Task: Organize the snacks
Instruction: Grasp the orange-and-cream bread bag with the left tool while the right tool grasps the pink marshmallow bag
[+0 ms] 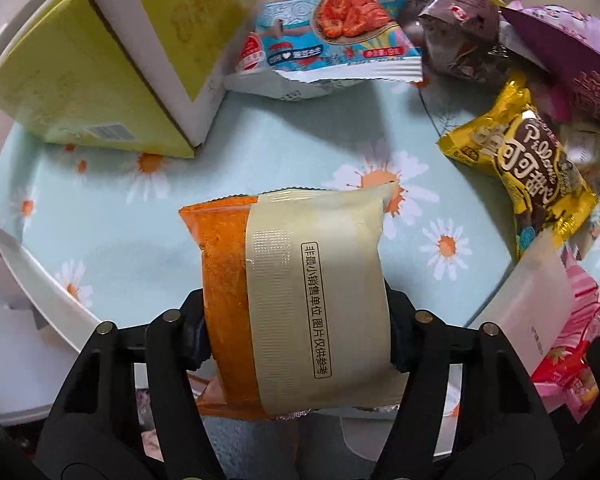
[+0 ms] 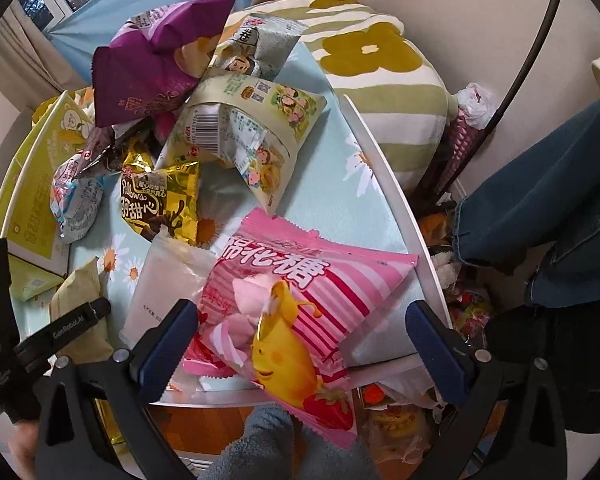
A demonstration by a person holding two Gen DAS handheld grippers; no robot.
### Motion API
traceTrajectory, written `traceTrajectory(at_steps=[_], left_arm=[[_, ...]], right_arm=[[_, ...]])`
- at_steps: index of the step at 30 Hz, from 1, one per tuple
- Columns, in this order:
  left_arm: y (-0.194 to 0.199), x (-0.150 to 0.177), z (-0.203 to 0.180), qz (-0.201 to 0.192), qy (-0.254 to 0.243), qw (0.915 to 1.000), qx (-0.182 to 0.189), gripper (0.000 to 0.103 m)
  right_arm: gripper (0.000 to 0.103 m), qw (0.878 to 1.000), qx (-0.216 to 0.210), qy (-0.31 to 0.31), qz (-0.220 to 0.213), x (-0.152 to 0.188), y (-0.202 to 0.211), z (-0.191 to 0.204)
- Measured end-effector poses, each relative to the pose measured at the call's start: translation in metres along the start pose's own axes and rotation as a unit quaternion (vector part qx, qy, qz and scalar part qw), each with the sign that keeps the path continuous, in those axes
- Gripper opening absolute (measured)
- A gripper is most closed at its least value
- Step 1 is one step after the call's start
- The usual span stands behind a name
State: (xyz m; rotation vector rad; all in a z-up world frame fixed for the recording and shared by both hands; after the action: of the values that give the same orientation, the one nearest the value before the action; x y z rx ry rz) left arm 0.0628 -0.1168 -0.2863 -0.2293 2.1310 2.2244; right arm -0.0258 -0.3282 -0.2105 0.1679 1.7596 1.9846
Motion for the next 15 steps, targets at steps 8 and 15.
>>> traceTrajectory(at_steps=[8, 15], left_arm=[[0.006, -0.010, -0.011, -0.006, -0.044, 0.9990, 0.012, 0.061], [0.016, -0.018, -0.016, -0.010, -0.075, 0.9970, 0.018, 0.060]], right_arm=[[0.103, 0.999, -0.018, -0.033, 0.020, -0.006, -0.014, 0.001], [0.097, 0.998, -0.021, -0.056, 0.027, -0.009, -0.027, 0.000]])
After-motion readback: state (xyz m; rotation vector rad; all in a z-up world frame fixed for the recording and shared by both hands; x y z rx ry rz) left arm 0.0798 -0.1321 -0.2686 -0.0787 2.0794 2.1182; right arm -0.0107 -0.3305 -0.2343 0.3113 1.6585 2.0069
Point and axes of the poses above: each gripper's, at about its wrist camera, not at the fingertips, and y roughly against the way its jaws point, z to its left, x to its underside, the point moved 1 cm from there along -y, roughly the way its jaws point, and after that the axes turned 7 degrees about z, right-handed, at the moved point
